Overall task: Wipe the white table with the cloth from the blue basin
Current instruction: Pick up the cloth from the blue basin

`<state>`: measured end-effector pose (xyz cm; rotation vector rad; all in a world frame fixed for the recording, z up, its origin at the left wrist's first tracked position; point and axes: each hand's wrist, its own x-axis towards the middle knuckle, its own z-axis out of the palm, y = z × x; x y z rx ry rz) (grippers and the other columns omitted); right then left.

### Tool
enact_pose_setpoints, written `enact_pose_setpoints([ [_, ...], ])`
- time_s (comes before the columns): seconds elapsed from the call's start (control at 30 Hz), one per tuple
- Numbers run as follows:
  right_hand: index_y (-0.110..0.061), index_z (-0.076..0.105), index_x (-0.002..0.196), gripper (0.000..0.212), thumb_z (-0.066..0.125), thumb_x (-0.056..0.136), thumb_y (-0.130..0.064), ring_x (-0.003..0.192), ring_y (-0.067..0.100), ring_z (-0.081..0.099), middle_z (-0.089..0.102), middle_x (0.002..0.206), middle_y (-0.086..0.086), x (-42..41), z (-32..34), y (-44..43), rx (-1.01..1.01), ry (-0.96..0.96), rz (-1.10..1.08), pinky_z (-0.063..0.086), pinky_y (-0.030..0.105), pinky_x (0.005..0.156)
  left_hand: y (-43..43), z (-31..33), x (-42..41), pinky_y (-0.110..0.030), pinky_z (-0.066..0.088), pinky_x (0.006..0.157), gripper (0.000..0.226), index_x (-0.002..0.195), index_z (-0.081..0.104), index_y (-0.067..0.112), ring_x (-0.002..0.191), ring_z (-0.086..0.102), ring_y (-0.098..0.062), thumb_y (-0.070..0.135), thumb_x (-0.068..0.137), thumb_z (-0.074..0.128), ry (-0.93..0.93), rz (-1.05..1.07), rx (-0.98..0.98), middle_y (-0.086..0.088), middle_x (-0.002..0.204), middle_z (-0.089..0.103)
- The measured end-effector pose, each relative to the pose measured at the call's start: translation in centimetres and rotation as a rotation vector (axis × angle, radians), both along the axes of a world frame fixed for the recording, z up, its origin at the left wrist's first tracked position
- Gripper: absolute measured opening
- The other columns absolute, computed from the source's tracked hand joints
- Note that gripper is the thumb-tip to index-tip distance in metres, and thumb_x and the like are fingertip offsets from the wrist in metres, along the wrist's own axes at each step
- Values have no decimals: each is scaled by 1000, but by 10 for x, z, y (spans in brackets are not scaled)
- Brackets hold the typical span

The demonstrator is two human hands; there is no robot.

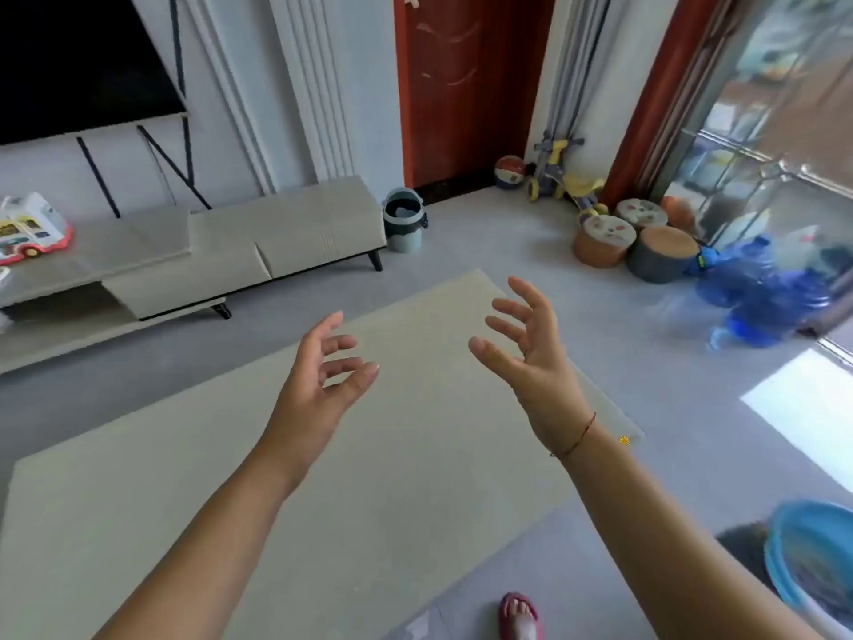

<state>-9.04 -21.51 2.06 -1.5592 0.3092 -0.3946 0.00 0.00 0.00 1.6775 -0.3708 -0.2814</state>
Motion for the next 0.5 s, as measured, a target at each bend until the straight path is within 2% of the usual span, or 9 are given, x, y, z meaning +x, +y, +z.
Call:
enact_pose_setpoints([
  [0.13, -36, 33, 135, 67, 70, 82, -15, 120, 10, 50, 45, 131, -2, -49, -4, -48, 21, 4, -173, 43, 40, 104, -73, -5, -17, -4, 45, 75, 68, 132, 38, 48, 103, 58, 3, 52, 72, 71, 32, -215, -1, 11, 125, 52],
  [0.3, -33, 34, 137, 69, 71, 81, -18, 119, 12, 51, 46, 130, -1, -118, -12, -116, 8, 16, -333, 45, 40, 102, -168, -17, -61, -8, 46, 77, 60, 126, 37, 55, 105, 58, 0, 48, 74, 68, 38, -398, -20, 13, 125, 52],
  [0.5, -36, 33, 135, 76, 71, 69, -37, 119, 11, 51, 46, 130, -2, -208, -23, -202, -11, 43, -441, 45, 40, 102, -280, -25, -132, -9, 47, 78, 63, 129, 36, 52, 106, 57, 2, 50, 75, 67, 44, -529, -1, 14, 125, 51],
])
